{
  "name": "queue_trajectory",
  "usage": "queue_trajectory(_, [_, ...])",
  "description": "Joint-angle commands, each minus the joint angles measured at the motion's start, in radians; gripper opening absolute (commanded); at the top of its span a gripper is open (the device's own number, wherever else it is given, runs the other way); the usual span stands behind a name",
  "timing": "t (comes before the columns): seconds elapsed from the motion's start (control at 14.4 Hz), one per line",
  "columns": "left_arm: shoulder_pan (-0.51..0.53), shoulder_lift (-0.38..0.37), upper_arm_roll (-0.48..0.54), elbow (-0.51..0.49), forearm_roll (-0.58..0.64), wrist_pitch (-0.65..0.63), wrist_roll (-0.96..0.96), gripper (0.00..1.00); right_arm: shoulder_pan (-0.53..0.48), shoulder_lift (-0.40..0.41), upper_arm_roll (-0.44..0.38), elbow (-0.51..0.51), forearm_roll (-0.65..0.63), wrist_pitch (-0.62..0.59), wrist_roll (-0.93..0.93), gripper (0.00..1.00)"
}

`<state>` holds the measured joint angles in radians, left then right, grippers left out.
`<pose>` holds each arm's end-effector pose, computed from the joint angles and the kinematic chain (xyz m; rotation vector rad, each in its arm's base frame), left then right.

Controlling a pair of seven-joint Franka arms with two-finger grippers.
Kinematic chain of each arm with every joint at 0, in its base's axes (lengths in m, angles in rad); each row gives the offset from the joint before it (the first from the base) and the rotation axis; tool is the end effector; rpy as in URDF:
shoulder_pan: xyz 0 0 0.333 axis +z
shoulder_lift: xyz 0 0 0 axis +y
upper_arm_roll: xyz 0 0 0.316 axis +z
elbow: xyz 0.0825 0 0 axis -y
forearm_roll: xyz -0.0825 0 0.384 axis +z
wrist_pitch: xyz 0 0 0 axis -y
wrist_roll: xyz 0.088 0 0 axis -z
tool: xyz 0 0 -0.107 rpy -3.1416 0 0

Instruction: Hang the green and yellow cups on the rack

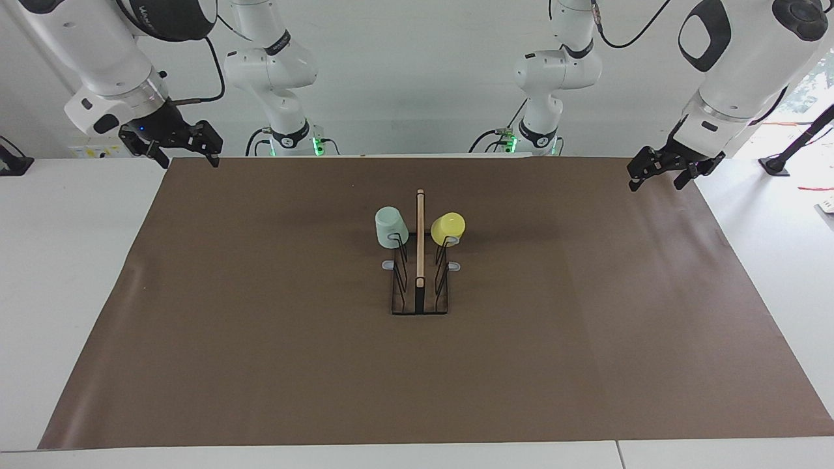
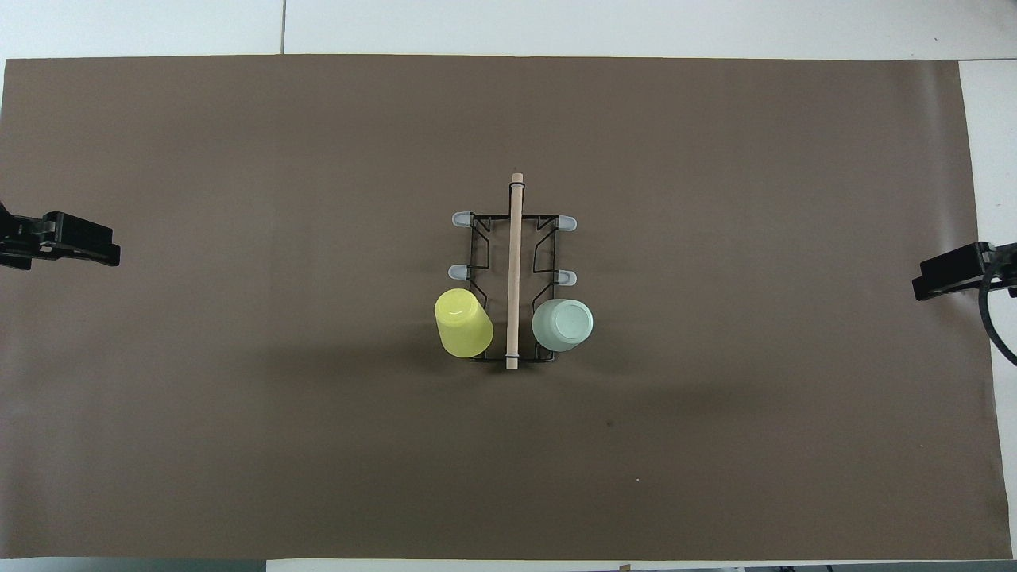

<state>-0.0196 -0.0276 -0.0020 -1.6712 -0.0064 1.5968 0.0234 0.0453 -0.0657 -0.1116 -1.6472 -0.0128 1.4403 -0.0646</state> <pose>0.5455 -0.0125 0.5945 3.1336 -0.0700 -0.0733 0.5173 -0.0378 0.6136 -3.1300 0.0027 0.2221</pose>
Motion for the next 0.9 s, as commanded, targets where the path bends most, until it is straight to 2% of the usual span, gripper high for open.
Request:
queue_trajectory(0.0, [0.001,-0.003,0.001,-0.002,-0.015,-0.005,0.016,1.00,-0.002,-0.016,0.004,-0.019,0.001,0.041,0.031,1.00])
queue_trajectory(0.21, [0.001,-0.003,0.004,-0.002,-0.015,-0.005,0.016,1.00,-0.007,0.006,0.004,0.021,0.001,0.043,0.089,1.00])
queue_trajectory(0.83, [-0.002,-0.003,0.001,-0.002,-0.015,-0.003,0.015,1.00,-0.008,0.010,0.004,0.030,-0.003,0.054,0.083,1.00])
